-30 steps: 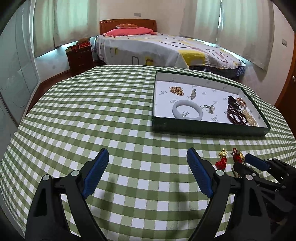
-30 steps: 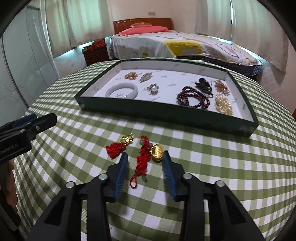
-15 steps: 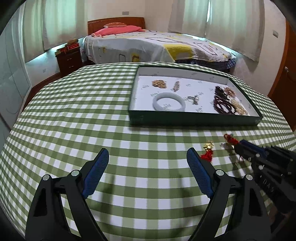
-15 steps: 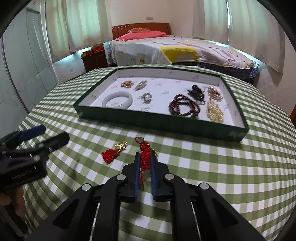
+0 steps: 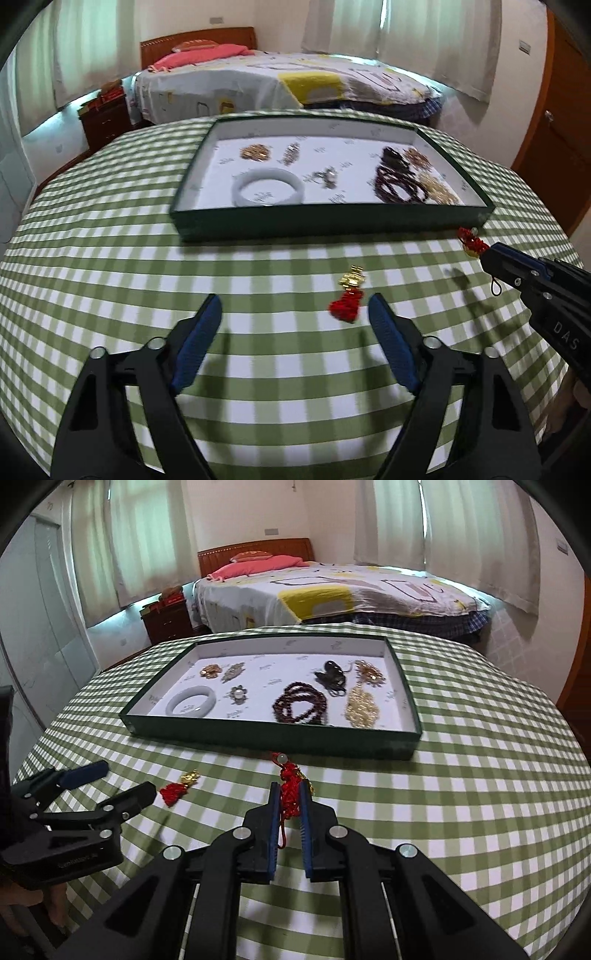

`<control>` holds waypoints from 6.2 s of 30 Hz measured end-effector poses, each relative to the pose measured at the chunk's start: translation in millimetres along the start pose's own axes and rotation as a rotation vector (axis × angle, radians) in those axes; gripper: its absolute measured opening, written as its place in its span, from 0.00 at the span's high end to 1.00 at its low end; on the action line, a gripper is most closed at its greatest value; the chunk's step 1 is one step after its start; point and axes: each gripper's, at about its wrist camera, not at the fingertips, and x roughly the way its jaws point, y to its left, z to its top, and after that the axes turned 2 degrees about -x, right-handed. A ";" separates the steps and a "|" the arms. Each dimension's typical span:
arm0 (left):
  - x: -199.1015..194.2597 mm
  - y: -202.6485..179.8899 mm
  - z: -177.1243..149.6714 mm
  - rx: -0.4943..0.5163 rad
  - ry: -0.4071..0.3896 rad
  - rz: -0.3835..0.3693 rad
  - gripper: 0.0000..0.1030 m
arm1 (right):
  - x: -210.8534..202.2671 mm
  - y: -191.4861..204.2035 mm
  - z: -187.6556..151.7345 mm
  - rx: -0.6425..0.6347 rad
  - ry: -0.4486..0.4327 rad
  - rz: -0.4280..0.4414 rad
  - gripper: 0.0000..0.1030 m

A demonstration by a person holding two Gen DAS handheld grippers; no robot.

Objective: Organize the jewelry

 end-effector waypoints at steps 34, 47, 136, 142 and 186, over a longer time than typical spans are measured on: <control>2.3 -12.8 3.9 0.058 -0.006 -0.064 0.87 | 3.6 4.7 -6.2 0.011 0.017 0.025 0.90; -27.9 -2.0 9.9 0.025 -0.077 -0.047 0.87 | -8.4 13.4 -1.8 -0.003 -0.011 0.026 0.90; 127.2 -8.6 165.7 0.011 -0.030 0.117 0.46 | 130.3 -23.3 129.9 0.017 0.010 -0.054 0.51; 122.0 -7.5 162.1 0.012 -0.030 0.112 0.42 | 124.3 -25.1 128.9 0.017 -0.003 -0.072 0.44; -155.6 31.8 45.2 -0.079 -0.240 0.156 0.05 | -112.9 26.9 48.7 0.005 -0.232 -0.111 0.18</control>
